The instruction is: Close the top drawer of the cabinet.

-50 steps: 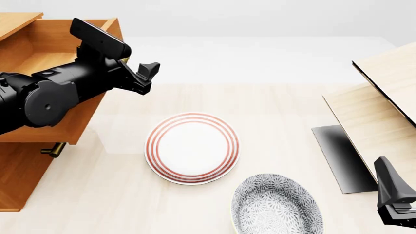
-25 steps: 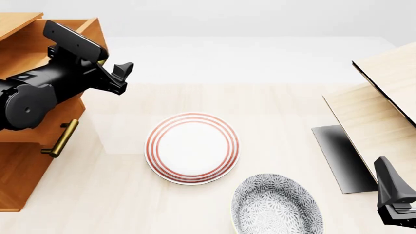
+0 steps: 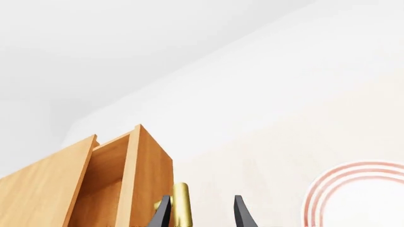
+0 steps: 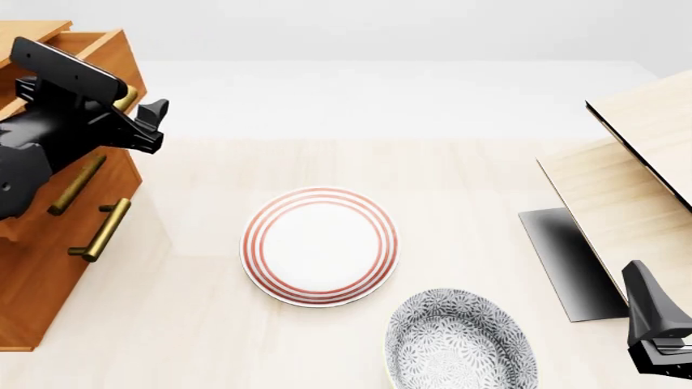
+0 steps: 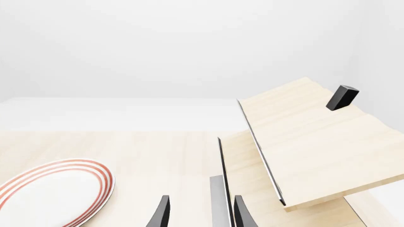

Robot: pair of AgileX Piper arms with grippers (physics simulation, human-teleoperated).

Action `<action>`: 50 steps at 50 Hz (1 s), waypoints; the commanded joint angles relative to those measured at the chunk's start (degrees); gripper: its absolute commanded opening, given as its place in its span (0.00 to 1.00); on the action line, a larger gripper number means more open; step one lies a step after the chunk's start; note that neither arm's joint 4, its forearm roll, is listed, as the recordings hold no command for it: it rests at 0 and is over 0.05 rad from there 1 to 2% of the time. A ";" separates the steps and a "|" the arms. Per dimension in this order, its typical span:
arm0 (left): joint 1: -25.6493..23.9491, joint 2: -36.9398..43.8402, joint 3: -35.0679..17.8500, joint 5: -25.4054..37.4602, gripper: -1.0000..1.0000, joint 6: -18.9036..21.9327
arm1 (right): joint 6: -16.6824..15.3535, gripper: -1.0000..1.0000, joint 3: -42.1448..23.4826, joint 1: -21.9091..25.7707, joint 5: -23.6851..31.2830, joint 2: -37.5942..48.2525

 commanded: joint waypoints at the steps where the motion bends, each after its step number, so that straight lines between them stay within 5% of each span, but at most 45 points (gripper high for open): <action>1: 5.46 4.40 3.72 -1.93 1.00 2.09 | 0.00 1.00 0.00 0.01 0.00 0.00; 22: 9.17 2.78 4.36 -1.42 1.00 2.58 | 0.00 1.00 0.00 0.01 0.00 0.00; 35: 13.65 0.97 7.91 -2.51 1.00 8.83 | 0.01 1.00 0.00 0.00 0.00 0.00; 50: 19.44 -1.20 8.27 -1.97 1.00 8.20 | -0.01 1.00 0.00 0.01 0.01 0.00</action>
